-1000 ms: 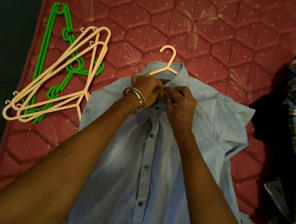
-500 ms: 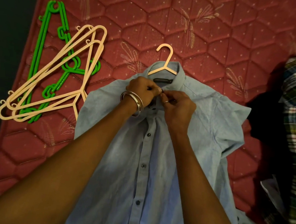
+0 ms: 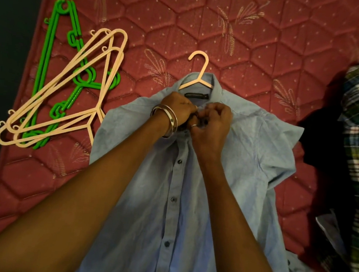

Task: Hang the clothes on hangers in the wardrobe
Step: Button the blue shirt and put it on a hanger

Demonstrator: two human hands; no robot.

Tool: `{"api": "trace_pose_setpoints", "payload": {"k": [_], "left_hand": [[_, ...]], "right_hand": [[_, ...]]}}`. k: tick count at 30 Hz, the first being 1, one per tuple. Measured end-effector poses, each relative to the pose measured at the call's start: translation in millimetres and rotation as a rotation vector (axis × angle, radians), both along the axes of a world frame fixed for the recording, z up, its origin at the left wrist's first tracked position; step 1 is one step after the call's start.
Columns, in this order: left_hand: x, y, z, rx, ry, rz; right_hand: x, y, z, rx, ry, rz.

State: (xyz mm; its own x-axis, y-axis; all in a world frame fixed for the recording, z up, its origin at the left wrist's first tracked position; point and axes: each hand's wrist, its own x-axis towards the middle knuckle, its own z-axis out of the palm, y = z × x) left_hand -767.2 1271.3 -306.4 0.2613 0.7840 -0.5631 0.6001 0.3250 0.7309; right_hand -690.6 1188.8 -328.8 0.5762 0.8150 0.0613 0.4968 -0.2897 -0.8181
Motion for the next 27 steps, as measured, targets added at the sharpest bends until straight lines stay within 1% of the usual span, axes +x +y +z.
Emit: {"api": "trace_pose_setpoints", "payload": {"k": [3,5,10,11,13,14,16,18,19,20,21,22,23,24,25,26,27], "left_hand": [[0,0,-1,0.009,0.035,-0.051],[2,-1,0,0.039,0.065,-0.092],[2,1,-3,0.095,0.081,-0.136],[1,2,-3,0.112,0.077,-0.176],[-3,3,-2,0.148,0.027,-0.242],[-5,4,-4,0.176,-0.012,-0.233],[-13,5,-5,0.359,-0.057,-0.111],[-25,11,-6,0.590,-0.068,0.120],[-31,15,-5,0.633,-0.041,0.225],[-38,23,-8,0.636,-0.003,0.291],[-44,30,-11,0.579,0.069,0.274],[-51,37,-15,0.507,0.165,0.185],[-56,40,-17,0.419,0.254,0.063],[-59,41,-21,0.348,0.302,-0.054],[-63,42,-21,0.310,0.307,-0.135],[-65,41,-22,0.311,0.292,-0.187],[-67,41,-23,0.326,0.280,-0.221]], "right_hand": [[5,-1,-2,-0.008,0.082,0.056],[10,-3,-3,-0.017,0.090,0.091],[19,-6,-3,-0.058,0.001,0.183],[21,-7,-6,-0.056,0.010,0.196],[24,-10,-8,-0.063,0.105,0.162],[26,-10,-8,-0.063,0.162,0.106],[31,-5,-2,-0.033,0.217,-0.050],[39,14,10,0.016,0.217,-0.152],[44,27,17,0.031,0.207,-0.153],[49,41,23,0.028,0.195,-0.116],[54,55,26,0.000,0.186,-0.055],[57,71,27,-0.053,0.181,0.027],[59,85,23,-0.130,0.155,0.122],[61,98,20,-0.242,0.069,0.224],[60,110,16,-0.370,-0.067,0.322],[60,118,13,-0.481,-0.207,0.396],[58,125,12,-0.569,-0.309,0.428]]}}
